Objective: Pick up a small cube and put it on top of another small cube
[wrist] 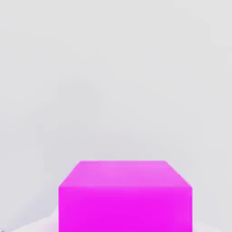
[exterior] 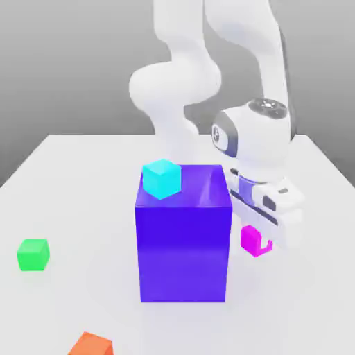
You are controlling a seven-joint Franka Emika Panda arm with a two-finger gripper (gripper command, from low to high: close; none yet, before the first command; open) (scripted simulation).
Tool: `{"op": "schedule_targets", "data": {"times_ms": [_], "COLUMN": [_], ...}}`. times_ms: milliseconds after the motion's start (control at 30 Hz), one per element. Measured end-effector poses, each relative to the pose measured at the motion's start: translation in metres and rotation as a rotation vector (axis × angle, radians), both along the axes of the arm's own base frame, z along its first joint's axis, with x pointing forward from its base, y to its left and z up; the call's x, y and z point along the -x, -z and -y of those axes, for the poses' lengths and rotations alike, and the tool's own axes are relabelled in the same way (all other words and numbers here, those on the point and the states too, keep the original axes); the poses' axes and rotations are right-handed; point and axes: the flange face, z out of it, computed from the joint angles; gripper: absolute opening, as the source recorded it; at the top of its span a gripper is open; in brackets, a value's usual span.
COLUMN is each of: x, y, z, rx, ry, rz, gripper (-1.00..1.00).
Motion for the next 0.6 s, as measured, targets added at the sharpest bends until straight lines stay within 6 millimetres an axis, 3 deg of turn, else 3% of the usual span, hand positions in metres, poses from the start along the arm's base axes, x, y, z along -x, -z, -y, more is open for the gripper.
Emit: {"op": "schedule_targets", "data": {"times_ms": [267,367,600], "x": [0.011,-0.021,-0.128], "y": [-0.01,-0.017,-0.044], "z": [0.005,0.006,0.024], "rx": [0.016,0.03,0.06], "ry": [0.006,0.145,0.555], "rz": [0.006,0.043,0.176], "gripper": [-1.0,-1.0,-1.0]}}
